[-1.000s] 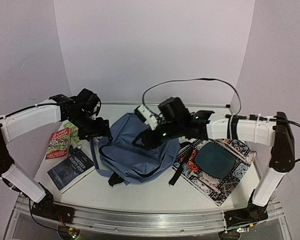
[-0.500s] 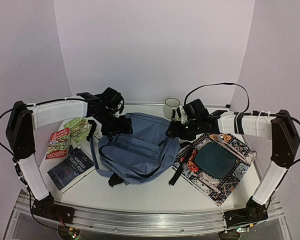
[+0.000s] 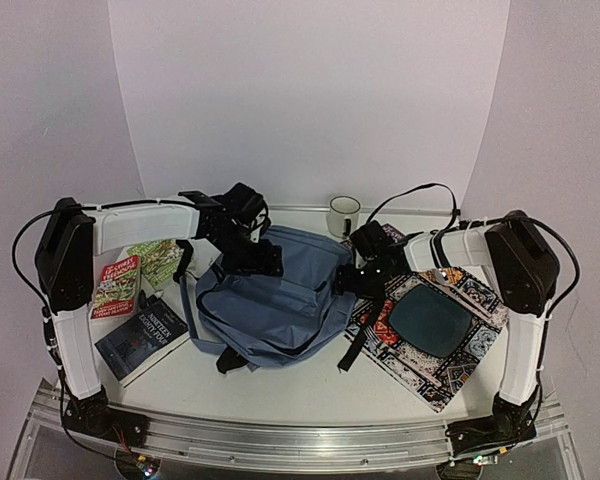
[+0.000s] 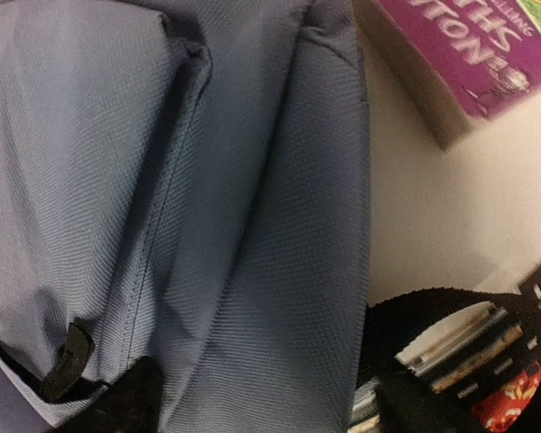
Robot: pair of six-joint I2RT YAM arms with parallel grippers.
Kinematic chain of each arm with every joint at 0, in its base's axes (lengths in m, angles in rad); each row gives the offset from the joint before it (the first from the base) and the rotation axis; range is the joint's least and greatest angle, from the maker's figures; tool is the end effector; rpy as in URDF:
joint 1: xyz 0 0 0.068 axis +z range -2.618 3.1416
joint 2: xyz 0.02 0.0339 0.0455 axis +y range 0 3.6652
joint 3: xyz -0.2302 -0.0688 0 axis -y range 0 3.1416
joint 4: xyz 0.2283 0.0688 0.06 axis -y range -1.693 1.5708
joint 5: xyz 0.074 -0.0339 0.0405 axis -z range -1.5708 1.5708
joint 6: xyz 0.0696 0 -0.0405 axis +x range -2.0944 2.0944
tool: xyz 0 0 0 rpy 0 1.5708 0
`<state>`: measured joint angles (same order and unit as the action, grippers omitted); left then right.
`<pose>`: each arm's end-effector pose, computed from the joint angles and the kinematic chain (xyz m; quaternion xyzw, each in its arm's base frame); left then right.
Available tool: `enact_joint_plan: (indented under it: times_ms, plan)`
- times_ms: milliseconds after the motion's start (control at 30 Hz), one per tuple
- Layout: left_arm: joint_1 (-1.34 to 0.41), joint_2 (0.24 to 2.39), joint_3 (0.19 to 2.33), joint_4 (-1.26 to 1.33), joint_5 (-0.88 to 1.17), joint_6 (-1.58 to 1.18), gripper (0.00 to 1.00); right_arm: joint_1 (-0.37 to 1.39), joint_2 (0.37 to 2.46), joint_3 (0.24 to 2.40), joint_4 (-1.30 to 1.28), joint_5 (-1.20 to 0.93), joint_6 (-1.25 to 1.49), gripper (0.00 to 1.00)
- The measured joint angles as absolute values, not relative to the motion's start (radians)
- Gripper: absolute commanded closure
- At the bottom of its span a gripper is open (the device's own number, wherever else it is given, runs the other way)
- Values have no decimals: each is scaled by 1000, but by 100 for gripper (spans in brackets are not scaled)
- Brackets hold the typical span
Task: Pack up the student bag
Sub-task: Pick up the student bag from the center of the board.
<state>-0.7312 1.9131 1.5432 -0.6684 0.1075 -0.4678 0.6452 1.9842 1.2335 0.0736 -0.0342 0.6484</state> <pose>0.2961 -0.2757 0.1804 0.1405 0.9532 -0.1910 0.1877 0.3439 0.2618 0.1225 -0.0059 0.9017 0.2727 0.3355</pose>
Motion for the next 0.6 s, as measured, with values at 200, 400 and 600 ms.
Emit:
enact_joint_plan:
  times_ms: [200, 400, 600]
  plan:
    - [-749, 1957, 1613, -647, 112, -443, 19, 637, 1996, 1251, 122, -108, 620, 100]
    - [-780, 2030, 1692, -624, 114, -418, 30, 637, 1971, 1254, 156, -189, 598, 100]
    - [-805, 2079, 1722, -619, 114, -412, 39, 639, 1908, 1254, 158, -228, 599, 100]
